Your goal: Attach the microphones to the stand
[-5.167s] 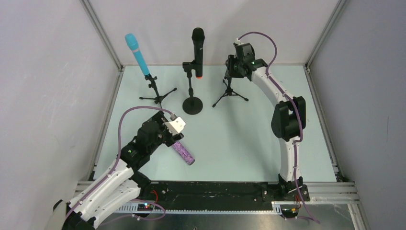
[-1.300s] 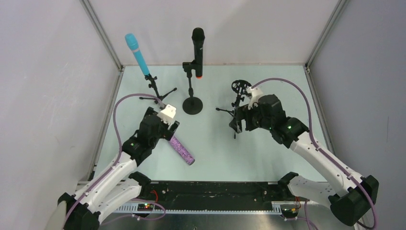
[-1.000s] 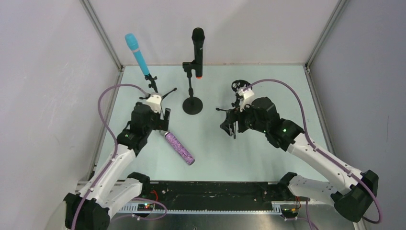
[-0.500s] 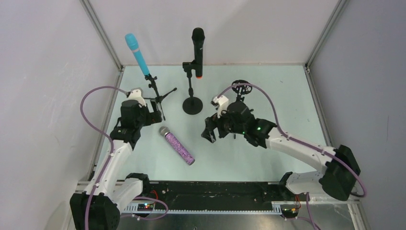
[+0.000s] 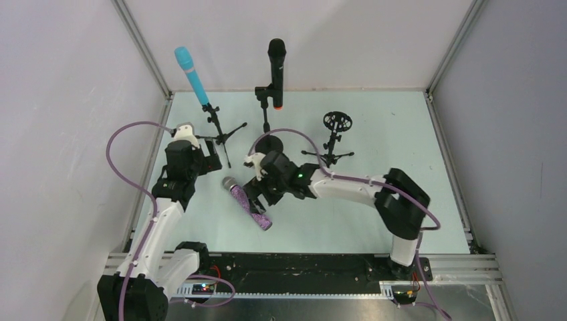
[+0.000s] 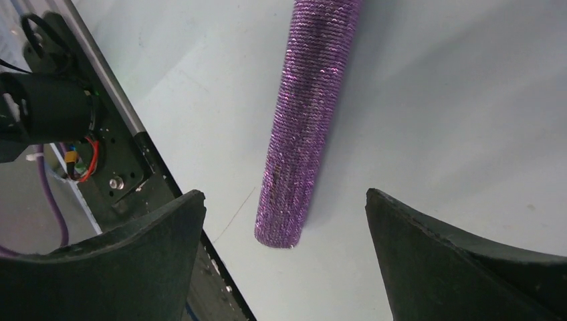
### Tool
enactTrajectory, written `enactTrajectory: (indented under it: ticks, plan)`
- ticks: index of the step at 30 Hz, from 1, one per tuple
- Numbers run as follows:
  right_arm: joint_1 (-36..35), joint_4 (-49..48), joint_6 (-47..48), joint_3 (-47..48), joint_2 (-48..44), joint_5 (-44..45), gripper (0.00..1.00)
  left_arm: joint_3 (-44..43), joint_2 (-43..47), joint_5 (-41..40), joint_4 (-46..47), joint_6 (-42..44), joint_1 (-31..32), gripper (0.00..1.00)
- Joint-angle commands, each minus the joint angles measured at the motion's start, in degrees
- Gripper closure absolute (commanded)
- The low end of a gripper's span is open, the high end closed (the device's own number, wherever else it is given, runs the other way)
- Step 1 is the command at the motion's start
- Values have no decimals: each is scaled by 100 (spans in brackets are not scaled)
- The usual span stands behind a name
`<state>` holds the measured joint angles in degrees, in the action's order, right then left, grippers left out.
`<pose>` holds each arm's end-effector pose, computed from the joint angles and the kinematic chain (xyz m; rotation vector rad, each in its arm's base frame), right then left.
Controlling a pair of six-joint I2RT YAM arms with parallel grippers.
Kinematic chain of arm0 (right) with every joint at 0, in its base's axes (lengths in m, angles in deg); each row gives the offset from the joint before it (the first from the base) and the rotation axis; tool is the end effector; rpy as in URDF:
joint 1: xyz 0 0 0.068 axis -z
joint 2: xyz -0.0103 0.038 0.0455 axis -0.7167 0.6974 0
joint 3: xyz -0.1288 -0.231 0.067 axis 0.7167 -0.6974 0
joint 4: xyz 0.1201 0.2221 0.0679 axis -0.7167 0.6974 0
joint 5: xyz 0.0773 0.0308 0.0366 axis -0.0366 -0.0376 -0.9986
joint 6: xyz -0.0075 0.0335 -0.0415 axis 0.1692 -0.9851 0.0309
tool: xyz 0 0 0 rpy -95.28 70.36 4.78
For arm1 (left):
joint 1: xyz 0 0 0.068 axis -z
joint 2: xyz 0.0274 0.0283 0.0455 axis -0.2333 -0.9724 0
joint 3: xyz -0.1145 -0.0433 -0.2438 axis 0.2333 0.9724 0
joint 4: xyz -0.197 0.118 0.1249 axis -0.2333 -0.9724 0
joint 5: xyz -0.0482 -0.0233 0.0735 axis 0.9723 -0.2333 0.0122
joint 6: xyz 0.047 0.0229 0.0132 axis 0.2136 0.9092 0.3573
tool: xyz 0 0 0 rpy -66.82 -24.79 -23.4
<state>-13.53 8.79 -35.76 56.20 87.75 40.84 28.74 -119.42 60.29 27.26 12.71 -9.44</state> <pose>0.1965 0.3468 0.2276 -1.0727 2.2383 0.8651 0.2037 -0.0090 0.2760 -0.2587 2.0751 -0.0219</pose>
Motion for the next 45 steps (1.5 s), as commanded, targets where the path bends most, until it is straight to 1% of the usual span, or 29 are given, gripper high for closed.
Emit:
enactTrajectory:
  ticks: [1, 3, 4, 5, 6, 7, 8, 11, 16, 18, 19, 20, 21, 23, 32, 34, 38, 41, 45]
  plan:
    - [-301, 533, 211, 867, 695, -85, 6, -147, 84, -53, 80, 170, -29, 0]
    - [-417, 989, 345, 1342, 1114, 34, 6, -148, 77, -39, 76, 215, -23, 0]
    - [-460, 1192, 466, 1726, 1419, 214, 7, -141, 75, -24, 80, 243, -20, 0]
    - [-554, 1540, 521, 1888, 1559, 308, 7, -140, 77, -21, 76, 259, -24, 0]
    - [-590, 1683, 615, 2185, 1804, 502, 8, -139, 79, -20, 75, 282, -18, 0]
    - [-643, 1900, 635, 2298, 1901, 593, 9, -135, 74, -19, 75, 288, -18, 0]
    - [-665, 1959, 650, 2431, 2031, 743, 11, -137, 73, -26, 75, 296, -19, 0]
    - [-692, 2006, 612, 2434, 2112, 970, 14, -139, 84, -13, 77, 322, -1, 0]
    - [-641, 2029, 541, 2262, 2164, 1265, 18, -136, 76, 37, 83, 362, 11, 0]
    - [-619, 2035, 512, 2192, 2182, 1302, 21, -139, 61, 64, 86, 371, 19, 0]
    - [-614, 2036, 501, 2134, 2184, 1307, 28, -139, 62, 79, 85, 371, 21, 0]
    - [-592, 2036, 490, 2096, 2175, 1303, 32, -137, 63, 87, 84, 378, 23, 0]
    - [-578, 2032, 471, 2007, 2145, 1283, 41, -138, 68, 91, 84, 388, 29, 0]
    - [-526, 1969, 437, 1813, 2062, 1242, 51, -139, 59, 96, 84, 404, 40, 0]
    - [-226, 1674, 236, 708, 1489, 1024, 68, -132, 37, 212, 85, 457, 82, 0]
    - [-196, 1674, 231, 500, 1325, 1021, 72, -138, 37, 224, 84, 467, 90, 0]
    - [-175, 1756, 233, 144, 992, 1134, 74, -139, 25, 275, 87, 477, 100, 0]
    - [-169, 1862, 236, -91, 771, 1188, 74, -139, 21, 305, 85, 482, 106, 0]
    - [-176, 1841, 290, -539, 311, 1190, 71, -147, 22, 311, 88, 509, 108, 0]
